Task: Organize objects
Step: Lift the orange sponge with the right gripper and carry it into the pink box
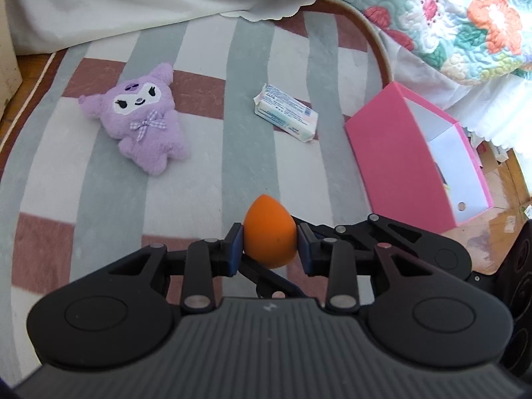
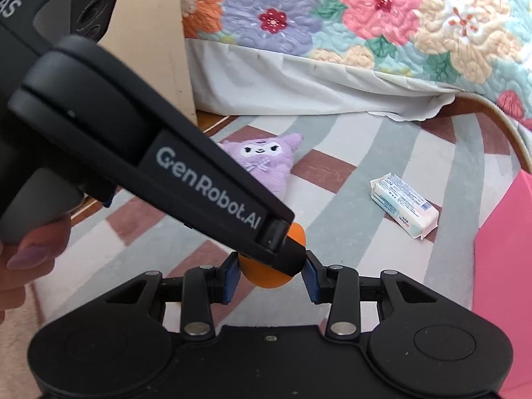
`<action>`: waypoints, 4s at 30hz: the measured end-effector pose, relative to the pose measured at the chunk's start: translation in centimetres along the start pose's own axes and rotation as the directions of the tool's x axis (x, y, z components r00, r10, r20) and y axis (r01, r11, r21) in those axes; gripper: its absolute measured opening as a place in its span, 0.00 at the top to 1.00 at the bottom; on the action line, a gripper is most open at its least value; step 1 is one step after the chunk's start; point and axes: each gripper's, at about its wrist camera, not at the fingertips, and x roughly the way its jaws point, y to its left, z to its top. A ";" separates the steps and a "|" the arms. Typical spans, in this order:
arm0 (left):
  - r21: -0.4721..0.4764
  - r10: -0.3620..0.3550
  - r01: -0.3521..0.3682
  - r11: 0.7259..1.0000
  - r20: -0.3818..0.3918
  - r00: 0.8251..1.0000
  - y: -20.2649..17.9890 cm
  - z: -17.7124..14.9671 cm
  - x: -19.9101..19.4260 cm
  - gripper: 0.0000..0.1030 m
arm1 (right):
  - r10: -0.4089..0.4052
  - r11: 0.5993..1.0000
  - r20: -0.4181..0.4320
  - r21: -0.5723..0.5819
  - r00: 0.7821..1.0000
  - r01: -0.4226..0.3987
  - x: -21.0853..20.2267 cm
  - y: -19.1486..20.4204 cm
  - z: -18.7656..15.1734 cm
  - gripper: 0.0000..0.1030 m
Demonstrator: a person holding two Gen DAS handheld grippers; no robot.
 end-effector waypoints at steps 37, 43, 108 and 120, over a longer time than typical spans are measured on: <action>0.141 0.011 0.006 0.990 -0.121 0.993 -11.4 -2.0 -10.5 0.68 | 0.121 0.982 -0.159 0.161 0.980 -0.095 -13.7 -1.3 3.2 0.57; 0.158 0.008 0.011 0.987 -0.123 0.992 -13.3 -2.2 -11.3 0.68 | 0.120 0.982 -0.144 0.161 0.982 -0.096 -15.7 -1.8 3.0 0.57; 0.140 -0.170 0.195 0.971 -0.174 0.970 -24.0 10.2 8.0 0.66 | -0.038 0.911 -0.003 0.411 0.999 0.036 -12.2 -24.6 -0.4 0.57; 0.088 -0.147 0.155 0.984 -0.087 0.985 -23.8 11.8 14.6 0.66 | -0.078 0.891 -0.094 0.439 0.993 0.112 -6.3 -30.0 -0.5 0.57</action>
